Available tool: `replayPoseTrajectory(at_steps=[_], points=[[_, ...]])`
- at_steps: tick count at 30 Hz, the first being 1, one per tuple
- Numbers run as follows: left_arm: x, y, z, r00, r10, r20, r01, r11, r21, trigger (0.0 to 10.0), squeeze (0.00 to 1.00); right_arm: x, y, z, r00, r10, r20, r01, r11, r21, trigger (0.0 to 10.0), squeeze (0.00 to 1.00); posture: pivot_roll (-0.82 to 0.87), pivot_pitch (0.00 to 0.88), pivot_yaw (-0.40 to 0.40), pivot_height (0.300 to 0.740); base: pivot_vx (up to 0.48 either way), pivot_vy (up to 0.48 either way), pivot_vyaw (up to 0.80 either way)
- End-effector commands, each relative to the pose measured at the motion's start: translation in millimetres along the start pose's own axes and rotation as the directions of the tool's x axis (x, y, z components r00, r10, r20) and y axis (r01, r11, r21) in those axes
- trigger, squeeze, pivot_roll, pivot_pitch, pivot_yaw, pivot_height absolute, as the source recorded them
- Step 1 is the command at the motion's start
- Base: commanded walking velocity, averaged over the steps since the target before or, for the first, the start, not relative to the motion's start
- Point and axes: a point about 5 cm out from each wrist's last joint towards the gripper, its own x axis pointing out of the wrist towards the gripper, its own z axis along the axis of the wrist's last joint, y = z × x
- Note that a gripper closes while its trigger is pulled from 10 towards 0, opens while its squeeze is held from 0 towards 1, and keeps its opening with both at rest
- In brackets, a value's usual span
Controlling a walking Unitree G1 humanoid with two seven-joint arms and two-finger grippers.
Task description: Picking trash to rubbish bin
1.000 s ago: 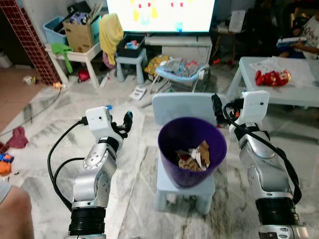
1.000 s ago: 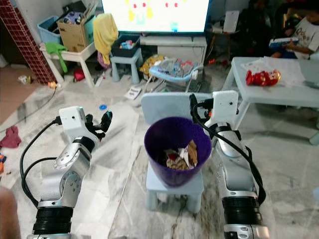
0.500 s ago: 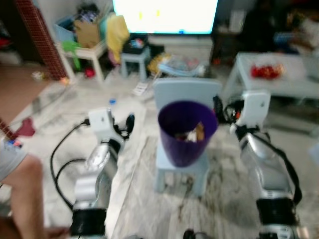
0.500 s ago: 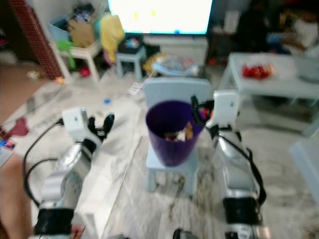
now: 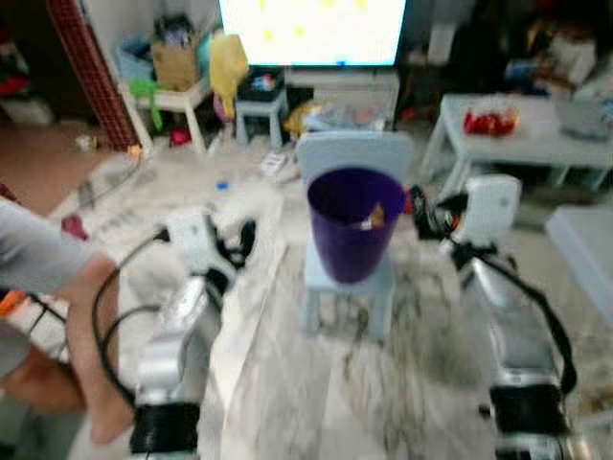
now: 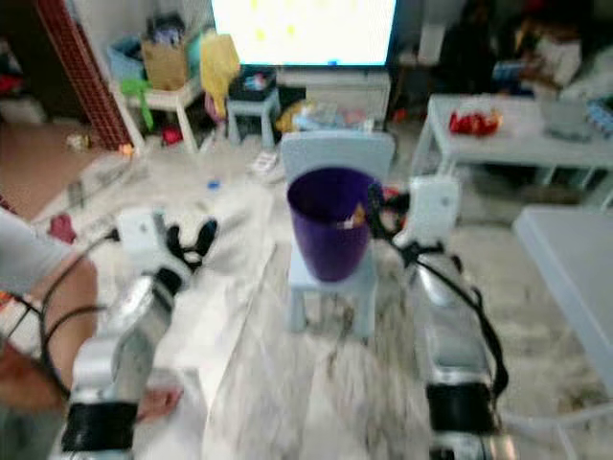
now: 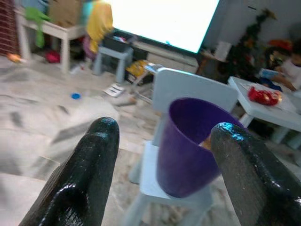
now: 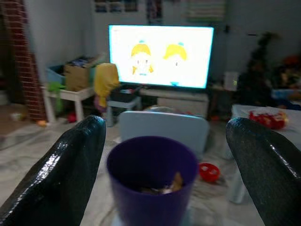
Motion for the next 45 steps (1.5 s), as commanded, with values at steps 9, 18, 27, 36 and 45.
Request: replayPoseTrajectory(at_steps=[9, 18, 27, 36, 45], points=[[0.0, -5.0, -2.6, 1.0, -0.007, -0.008, 0.007, 1.0, -0.007, 10.0, 0.0, -1.0, -5.2, 0.7, 1.0, -0.011, -0.006, 0.011, 1.0, -0.005, 10.0, 0.88, -0.02, 0.0, 0.014, 0.74, -0.355, 0.0, 0.0], [0.1, -5.8, -3.9, 1.0, -0.008, -0.011, 0.008, 1.0, -0.012, 10.0, 0.0, -0.8, -5.4, 0.9, 1.0, -0.009, -0.007, 0.009, 1.0, -0.008, 10.0, 0.88, -0.02, 0.0, 0.012, 0.74, -0.399, 0.0, 0.0], [0.2, -4.7, -0.8, 1.0, -0.014, 0.014, 0.014, 1.0, -0.013, 10.0, 0.0, -0.3, -4.6, 0.8, 1.0, -0.008, -0.007, 0.008, 1.0, -0.009, 10.0, 0.87, -0.02, 0.0, 0.012, 0.74, -0.071, 0.0, 0.0], [-1.0, -6.9, 2.9, 0.998, -0.052, 0.039, 0.052, 0.998, -0.022, 10.0, 0.0, 0.5, -3.9, 1.4, 1.0, -0.006, -0.003, 0.006, 1.0, -0.006, 10.0, 0.88, -0.02, 0.0, 0.015, 0.74, 0.0, 0.0, 0.0], [-0.5, -8.1, 3.8, 0.997, -0.064, 0.045, 0.065, 0.998, -0.016, 10.0, 0.0, 1.2, -3.9, 1.9, 1.0, -0.006, 0.001, 0.006, 1.0, -0.004, 10.0, 0.88, -0.02, 0.0, 0.015, 0.74, 0.0, 0.0, 0.0]])
